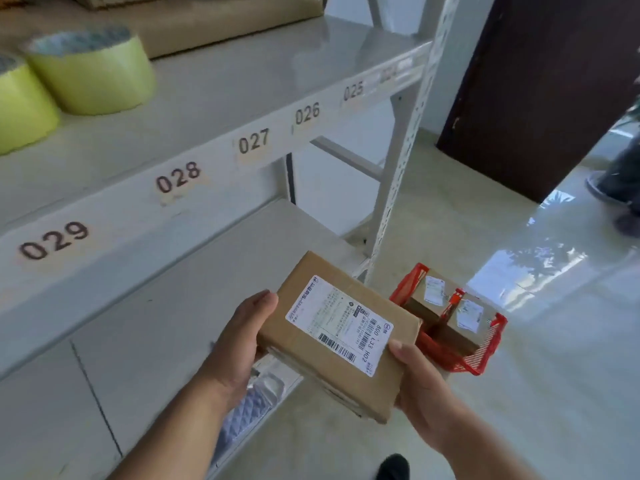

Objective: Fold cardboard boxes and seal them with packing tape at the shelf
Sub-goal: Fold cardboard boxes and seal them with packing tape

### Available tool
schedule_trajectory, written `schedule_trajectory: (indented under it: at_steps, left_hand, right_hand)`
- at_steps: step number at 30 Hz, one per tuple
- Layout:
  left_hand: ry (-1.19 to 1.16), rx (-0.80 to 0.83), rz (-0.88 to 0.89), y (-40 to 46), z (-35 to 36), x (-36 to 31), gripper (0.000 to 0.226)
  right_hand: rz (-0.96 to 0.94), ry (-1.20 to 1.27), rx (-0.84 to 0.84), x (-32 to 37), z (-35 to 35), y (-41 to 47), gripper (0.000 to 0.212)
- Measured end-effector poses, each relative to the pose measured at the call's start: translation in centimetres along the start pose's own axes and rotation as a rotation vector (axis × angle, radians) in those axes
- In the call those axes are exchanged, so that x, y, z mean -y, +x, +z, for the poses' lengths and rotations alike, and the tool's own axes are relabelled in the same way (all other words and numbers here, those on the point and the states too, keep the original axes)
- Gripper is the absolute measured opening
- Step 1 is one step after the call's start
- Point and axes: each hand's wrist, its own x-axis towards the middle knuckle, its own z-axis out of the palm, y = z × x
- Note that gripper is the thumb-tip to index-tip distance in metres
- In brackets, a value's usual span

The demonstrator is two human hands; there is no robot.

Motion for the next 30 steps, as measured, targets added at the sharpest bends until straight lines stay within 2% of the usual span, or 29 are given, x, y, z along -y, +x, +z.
schedule_trajectory:
  at_steps: [3,5,8,10,12,14,18,19,23,25,27,30]
  left_hand:
    - [0.135,0.209,-0.103,2.0,4.0,0.7,0.096]
    - [0.190,0.286,-0.147,3.4,7.2,0.6,0.108]
    - [0.276,0.425,-0.185,5.3,12.9,-0.1,0.090]
    - [0.324,0.530,-0.223,6.5,16.7,-0.6,0.065]
    - [0.343,0.594,-0.266,7.4,20.0,-0.6,0.056]
    - [0.283,0.560,-0.278,8.1,23.1,0.2,0.058]
    - [0.033,0.349,-0.204,9.1,28.6,2.3,0.042]
    - [0.008,0.340,-0.175,9.3,29.7,2.7,0.045]
    - [0.002,0.355,-0.149,11.1,32.5,4.4,0.066]
    - [0.042,0.388,-0.152,12.3,33.1,5.2,0.067]
    - [0.072,0.411,-0.163,13.7,33.4,5.7,0.063]
    - [0.154,0.426,-0.183,16.0,34.2,5.7,0.057]
  right_hand:
    - [-0.030,0.011,-0.110,3.3,-6.0,-0.4,0.069]
    - [0.001,0.007,-0.165,5.3,-9.8,-0.7,0.052]
    - [0.079,0.014,-0.170,7.9,-14.4,-1.1,0.033]
    - [0.075,-0.004,-0.170,9.6,-17.1,-1.0,0.037]
    - [0.030,-0.004,-0.186,11.3,-19.7,-1.1,0.050]
    - [-0.047,0.076,-0.243,12.7,-22.6,-1.0,0.041]
    - [-0.119,0.162,-0.684,11.5,-26.8,-0.5,0.031]
    - [-0.114,0.165,-0.692,10.5,-26.8,-0.4,0.031]
    - [-0.096,0.134,-0.534,7.7,-23.8,-0.1,0.050]
    - [-0.105,0.111,-0.509,7.5,-22.8,0.7,0.056]
    - [-0.115,0.130,-0.521,7.6,-22.4,1.9,0.055]
    - [-0.130,0.118,-0.581,8.1,-22.2,4.3,0.039]
